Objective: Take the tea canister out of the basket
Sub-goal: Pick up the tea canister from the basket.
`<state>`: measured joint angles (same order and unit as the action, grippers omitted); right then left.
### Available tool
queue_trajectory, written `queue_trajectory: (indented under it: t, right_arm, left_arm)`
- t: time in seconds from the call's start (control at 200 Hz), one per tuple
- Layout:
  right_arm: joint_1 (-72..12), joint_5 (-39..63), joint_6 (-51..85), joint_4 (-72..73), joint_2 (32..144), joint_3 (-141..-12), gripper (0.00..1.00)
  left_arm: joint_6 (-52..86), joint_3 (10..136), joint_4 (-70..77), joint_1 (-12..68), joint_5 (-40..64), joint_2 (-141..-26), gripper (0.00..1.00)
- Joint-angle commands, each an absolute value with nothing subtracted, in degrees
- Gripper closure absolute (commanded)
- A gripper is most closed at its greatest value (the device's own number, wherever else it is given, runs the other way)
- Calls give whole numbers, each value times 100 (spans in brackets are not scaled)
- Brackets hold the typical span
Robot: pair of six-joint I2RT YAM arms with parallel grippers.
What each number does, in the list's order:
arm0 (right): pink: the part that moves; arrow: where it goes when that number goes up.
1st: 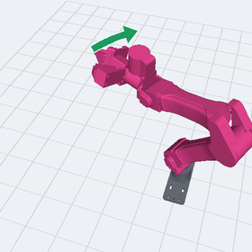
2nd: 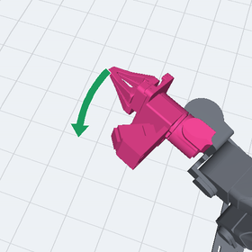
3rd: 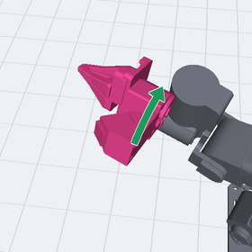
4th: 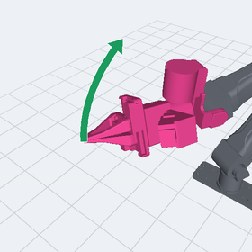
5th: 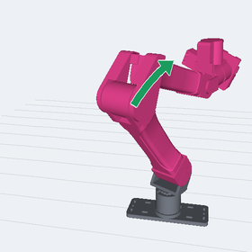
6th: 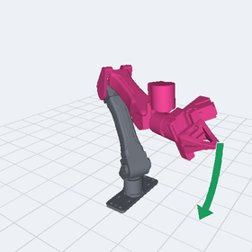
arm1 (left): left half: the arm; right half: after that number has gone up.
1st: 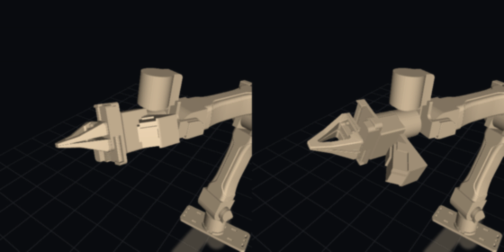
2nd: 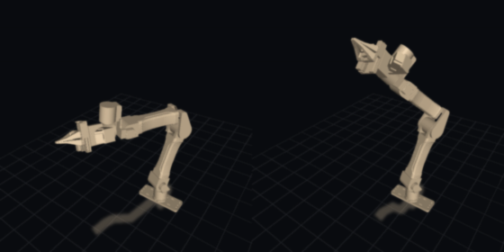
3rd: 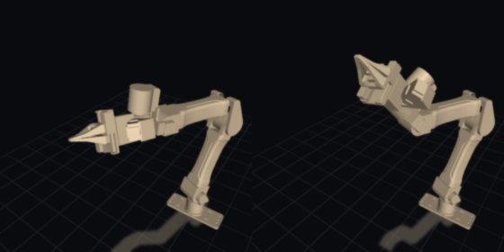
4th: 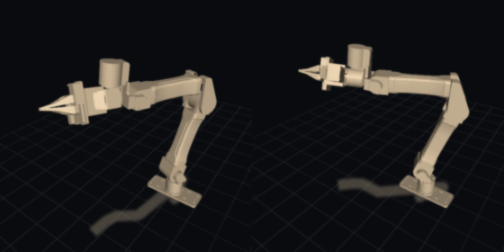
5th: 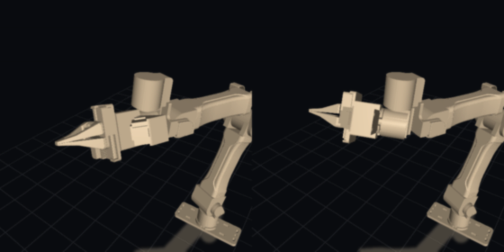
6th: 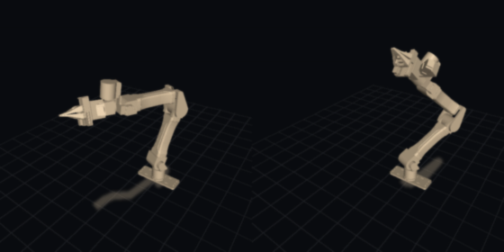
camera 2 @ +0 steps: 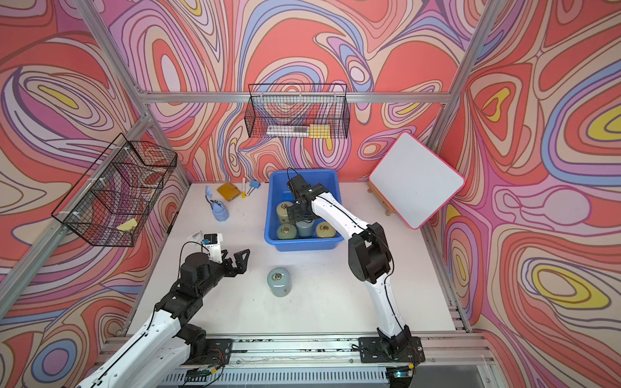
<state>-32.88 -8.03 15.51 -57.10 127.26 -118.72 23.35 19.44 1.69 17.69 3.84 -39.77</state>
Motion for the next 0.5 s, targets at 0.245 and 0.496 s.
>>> queue_trajectory:
  t: [0.245,0.496]
  right_arm:
    - [-3243,-808,1503,-5731,13147,-12181,2]
    - [-3243,-868,1512,-5758,13349,-12252,4]
  left_arm:
    - [2229,2058,166,1778,321,-3990,1]
    - [2228,2064,157,1777,321,-3990,1]
